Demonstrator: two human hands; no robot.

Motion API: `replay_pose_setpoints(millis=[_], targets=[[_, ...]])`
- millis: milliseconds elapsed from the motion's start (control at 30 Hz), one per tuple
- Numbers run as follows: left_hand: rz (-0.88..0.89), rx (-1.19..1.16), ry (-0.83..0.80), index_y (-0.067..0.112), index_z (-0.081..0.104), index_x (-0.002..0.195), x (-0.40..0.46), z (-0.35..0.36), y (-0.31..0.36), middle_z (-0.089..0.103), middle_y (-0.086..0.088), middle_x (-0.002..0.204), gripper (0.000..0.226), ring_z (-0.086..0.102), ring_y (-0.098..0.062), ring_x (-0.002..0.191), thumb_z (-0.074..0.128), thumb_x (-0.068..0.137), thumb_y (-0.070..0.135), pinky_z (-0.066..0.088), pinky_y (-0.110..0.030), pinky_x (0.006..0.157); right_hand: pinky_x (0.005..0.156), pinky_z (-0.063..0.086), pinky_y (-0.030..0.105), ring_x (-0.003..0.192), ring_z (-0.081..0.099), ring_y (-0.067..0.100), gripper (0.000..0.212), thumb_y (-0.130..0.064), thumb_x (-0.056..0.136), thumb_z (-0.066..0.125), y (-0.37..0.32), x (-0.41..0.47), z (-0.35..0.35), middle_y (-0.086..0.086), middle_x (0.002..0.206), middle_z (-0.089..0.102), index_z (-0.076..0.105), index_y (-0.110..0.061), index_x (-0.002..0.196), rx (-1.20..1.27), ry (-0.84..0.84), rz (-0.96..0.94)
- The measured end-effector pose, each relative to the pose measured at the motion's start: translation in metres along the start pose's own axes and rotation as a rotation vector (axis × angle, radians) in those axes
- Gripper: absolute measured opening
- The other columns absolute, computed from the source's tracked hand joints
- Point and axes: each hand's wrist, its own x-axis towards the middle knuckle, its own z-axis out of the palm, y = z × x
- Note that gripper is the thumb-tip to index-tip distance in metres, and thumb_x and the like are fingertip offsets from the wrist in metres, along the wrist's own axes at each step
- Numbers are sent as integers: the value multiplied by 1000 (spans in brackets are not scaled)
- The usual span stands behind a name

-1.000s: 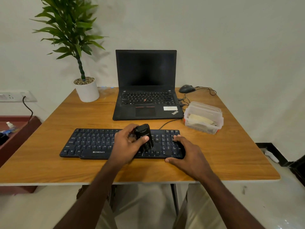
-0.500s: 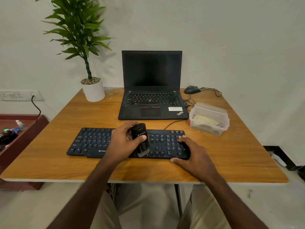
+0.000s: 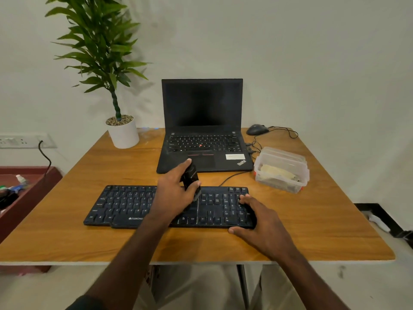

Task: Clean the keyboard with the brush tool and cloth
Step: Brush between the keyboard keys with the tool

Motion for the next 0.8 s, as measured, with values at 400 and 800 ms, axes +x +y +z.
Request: replay_pose_setpoints(millis=[400, 800], targets=[[31, -102, -167, 18, 61, 115, 27, -20, 2, 64, 0, 112, 59, 66, -13, 104, 93, 65, 16, 61, -33, 85, 103, 49, 38, 126, 51, 10, 89, -74, 63, 74, 0, 0, 0, -14, 149, 46, 41, -43, 139, -4, -22, 12], [-45, -335, -86, 15, 56, 115, 23, -14, 1, 64, 3, 108, 65, 68, -6, 99, 92, 63, 2, 60, -28, 82, 103, 50, 38, 126, 50, 10, 87, -73, 64, 75, -4, -1, -4, -13, 149, 46, 42, -41, 139, -14, -31, 18]])
